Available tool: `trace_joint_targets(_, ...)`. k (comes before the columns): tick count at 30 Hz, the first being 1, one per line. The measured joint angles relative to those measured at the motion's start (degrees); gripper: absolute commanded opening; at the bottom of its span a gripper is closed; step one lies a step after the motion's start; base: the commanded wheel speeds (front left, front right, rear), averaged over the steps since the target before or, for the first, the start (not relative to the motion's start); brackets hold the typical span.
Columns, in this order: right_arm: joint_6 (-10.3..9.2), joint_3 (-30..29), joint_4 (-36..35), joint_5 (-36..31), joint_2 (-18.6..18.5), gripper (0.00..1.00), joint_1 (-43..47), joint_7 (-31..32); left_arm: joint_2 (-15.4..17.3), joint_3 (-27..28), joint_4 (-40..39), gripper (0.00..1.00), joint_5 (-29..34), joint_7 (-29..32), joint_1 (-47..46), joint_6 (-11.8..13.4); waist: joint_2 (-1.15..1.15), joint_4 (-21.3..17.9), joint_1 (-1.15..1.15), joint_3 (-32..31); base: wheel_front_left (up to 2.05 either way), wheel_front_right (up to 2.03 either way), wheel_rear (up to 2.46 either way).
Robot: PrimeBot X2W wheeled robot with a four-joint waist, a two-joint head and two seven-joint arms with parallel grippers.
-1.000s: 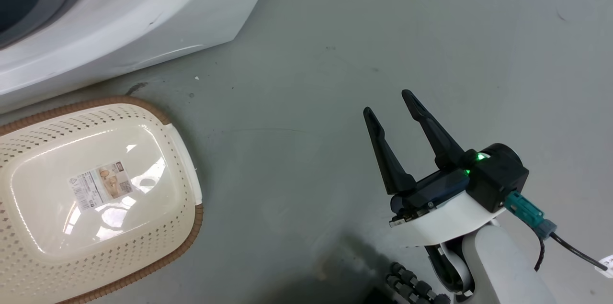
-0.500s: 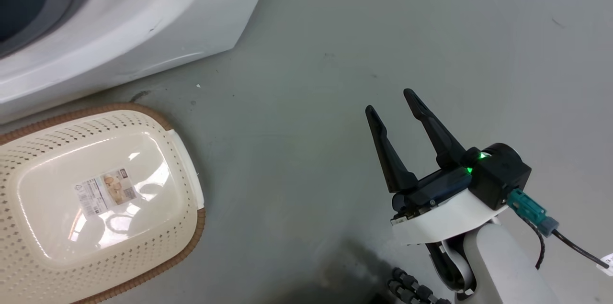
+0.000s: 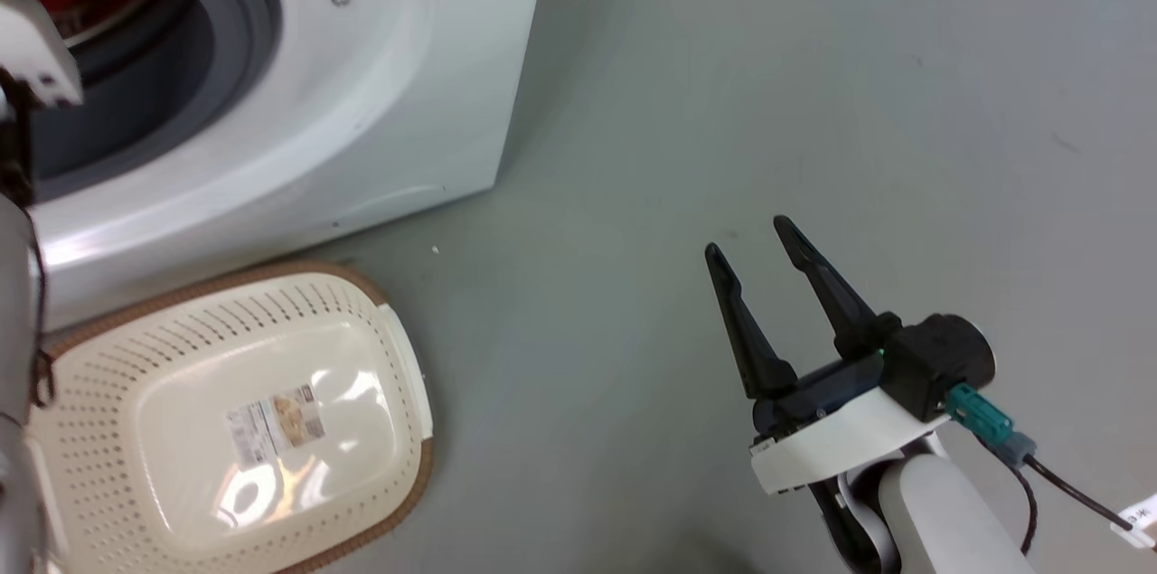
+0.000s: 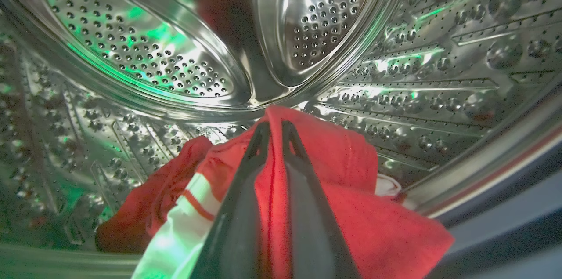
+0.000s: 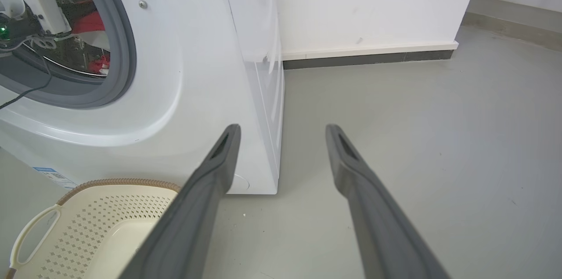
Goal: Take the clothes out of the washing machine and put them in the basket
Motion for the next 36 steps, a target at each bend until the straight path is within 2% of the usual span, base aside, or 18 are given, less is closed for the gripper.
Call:
trace_joint_targets(7,0.00,-1.72,0.47,-1.29,0.01,1.00,3.19,1.36,-2.34,2.77,-0.92,0.00,-3.22,-2.32,8.34,-0.44,0.00,1.09,-0.01,-7.02,0.00,0.00,0.00)
trace_joint_targets(12,0.00,-2.86,0.42,-1.86,-0.01,1.00,5.44,2.57,-3.30,6.14,-9.05,0.00,-4.24,-2.35,16.28,-0.57,0.00,2.12,-0.01,-11.74,0.00,0.00,0.00)
trace_joint_targets(22,0.00,-5.09,-1.18,-2.79,-0.01,1.00,9.37,5.01,-8.12,10.50,-25.51,0.00,-2.99,-2.36,31.95,-0.63,0.00,5.35,-0.02,-19.31,0.00,0.00,0.00)
trace_joint_targets(28,0.00,-6.75,-2.80,-4.08,-0.01,1.00,10.70,6.20,-10.84,11.14,-33.23,0.00,-2.14,-2.49,39.14,-0.83,0.00,8.70,-0.02,-21.80,0.00,0.00,0.00)
trace_joint_targets(36,0.00,-7.84,-4.45,-5.02,-0.01,1.00,12.78,8.06,-14.57,9.38,-43.44,0.00,-1.55,-2.23,50.73,0.44,0.00,13.35,-0.01,-24.22,0.00,0.00,0.00)
